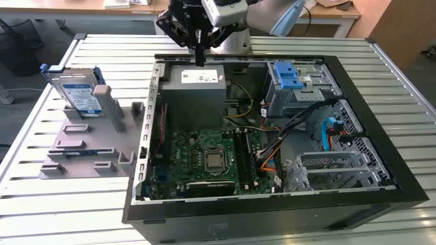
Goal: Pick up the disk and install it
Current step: 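Reach for the disk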
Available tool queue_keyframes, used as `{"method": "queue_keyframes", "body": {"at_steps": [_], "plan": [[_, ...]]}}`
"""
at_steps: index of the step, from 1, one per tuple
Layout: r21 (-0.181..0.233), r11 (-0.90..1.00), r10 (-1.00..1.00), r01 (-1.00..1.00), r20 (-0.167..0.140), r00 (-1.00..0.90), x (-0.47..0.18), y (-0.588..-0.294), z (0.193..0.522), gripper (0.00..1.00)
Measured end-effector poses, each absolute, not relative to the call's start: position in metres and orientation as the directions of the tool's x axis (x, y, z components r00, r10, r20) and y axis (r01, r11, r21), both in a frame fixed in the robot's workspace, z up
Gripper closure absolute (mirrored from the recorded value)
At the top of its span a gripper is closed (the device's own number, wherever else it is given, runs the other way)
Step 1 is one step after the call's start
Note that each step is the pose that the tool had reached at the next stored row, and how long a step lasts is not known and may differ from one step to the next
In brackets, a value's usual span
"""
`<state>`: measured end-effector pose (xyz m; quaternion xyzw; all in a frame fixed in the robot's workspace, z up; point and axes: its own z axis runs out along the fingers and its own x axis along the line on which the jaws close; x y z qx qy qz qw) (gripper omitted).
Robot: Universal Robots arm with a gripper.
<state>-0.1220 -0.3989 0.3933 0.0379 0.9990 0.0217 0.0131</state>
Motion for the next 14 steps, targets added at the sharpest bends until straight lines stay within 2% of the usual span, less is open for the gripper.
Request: {"method": "queue_keyframes", "body": {"at_steps": [14], "plan": [[0.044, 0.996, 0.076, 0.075, -0.024, -0.997, -0.1222, -0.3989, 0.3933, 0.89]]}}
